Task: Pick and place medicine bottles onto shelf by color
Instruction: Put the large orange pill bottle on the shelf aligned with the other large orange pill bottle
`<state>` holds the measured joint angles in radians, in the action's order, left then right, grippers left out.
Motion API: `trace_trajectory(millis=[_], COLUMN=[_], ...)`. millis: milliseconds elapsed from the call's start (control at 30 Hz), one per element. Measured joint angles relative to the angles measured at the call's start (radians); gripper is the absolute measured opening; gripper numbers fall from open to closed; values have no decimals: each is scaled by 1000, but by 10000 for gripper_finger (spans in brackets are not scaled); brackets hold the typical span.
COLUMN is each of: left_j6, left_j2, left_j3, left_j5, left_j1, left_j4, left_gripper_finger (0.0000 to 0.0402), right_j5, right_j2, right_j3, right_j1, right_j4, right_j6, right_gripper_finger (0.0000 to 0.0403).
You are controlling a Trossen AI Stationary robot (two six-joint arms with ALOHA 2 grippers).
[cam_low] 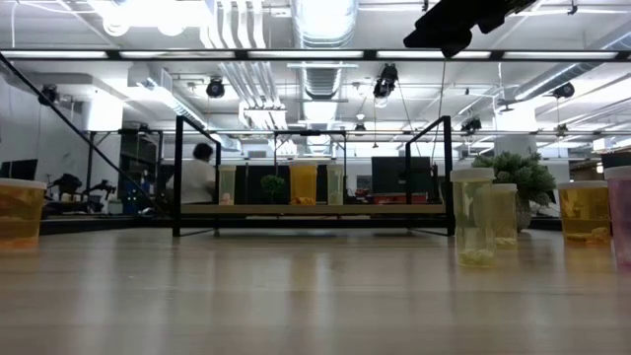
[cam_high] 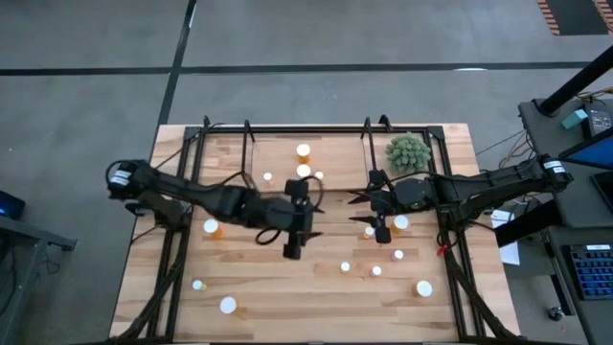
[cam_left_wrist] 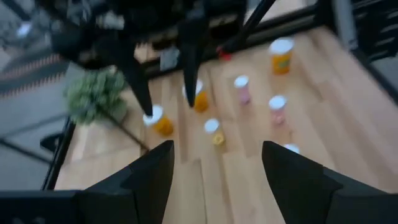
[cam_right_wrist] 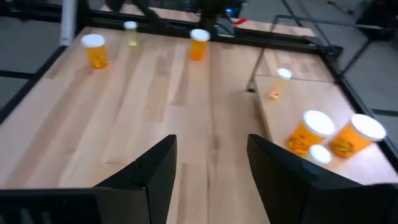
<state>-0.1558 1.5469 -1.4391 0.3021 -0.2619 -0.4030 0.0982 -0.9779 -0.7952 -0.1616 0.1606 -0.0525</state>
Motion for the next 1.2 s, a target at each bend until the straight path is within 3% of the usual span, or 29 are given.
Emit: trace_trajectory(millis=[67, 333, 633, 833, 967, 1200], left_j6=[-18, -78, -121, -192, -196, -201], left_j2=[-33, -166, -286, -343, -363, -408], left_j3=[45, 243, 384, 440, 456, 530], left_j5=[7, 50, 128, 183, 239, 335], left_j1=[-22, -51, -50, -50, -50, -49], left_j4=[51, 251, 349, 405, 405, 474], left_gripper_finger=[226, 226, 226, 226, 226, 226], right_j5=[-46, -45, -46, -4, 46, 137], right_j2=[0, -14, -62, -99, -129, -154], right_j3=[0, -86, -280, -336, -344, -236], right_j1=[-2, -4, -4, -3, 17, 80], right_j4=[-6, 99, 569, 816, 951, 951], right_j6=[22, 345, 641, 832, 939, 1027], right_gripper_finger=[187, 187, 187, 188, 206, 267])
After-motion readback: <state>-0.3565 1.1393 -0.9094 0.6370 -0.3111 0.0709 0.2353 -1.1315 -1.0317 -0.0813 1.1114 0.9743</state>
